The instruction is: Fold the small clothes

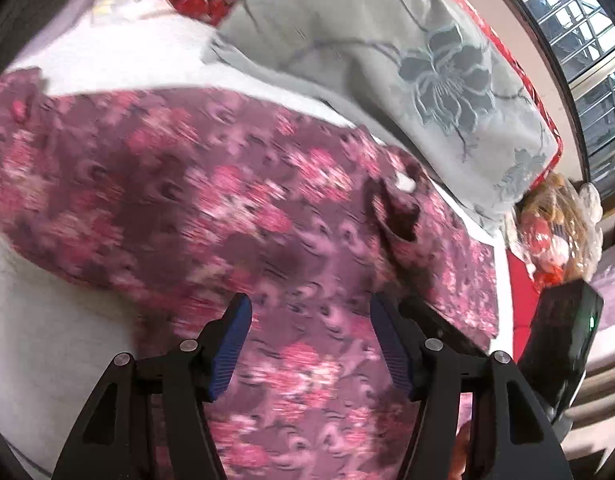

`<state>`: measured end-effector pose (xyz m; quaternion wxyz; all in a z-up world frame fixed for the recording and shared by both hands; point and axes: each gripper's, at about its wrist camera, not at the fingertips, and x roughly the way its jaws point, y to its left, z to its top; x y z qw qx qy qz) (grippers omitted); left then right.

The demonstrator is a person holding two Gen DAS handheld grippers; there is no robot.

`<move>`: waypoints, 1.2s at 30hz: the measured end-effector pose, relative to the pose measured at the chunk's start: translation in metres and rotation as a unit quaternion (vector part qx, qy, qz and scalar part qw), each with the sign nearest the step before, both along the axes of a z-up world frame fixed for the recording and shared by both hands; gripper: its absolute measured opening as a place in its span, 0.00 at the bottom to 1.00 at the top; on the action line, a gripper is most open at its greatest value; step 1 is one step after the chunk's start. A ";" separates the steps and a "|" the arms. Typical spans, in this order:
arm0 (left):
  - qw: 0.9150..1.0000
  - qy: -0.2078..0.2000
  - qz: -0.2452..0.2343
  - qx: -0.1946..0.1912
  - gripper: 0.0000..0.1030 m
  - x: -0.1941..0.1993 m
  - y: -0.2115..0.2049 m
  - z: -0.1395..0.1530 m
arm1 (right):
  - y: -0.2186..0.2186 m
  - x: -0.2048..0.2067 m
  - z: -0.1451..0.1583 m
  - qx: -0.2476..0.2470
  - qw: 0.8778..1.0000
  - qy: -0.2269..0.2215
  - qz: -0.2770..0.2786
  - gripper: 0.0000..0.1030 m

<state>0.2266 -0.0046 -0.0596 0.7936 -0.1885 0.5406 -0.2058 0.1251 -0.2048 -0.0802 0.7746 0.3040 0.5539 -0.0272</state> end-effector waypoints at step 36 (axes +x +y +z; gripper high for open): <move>0.993 0.000 0.118 0.008 0.07 0.032 0.010 0.014 | -0.212 -0.124 0.004 -0.022 0.955 0.006 -0.297 0.38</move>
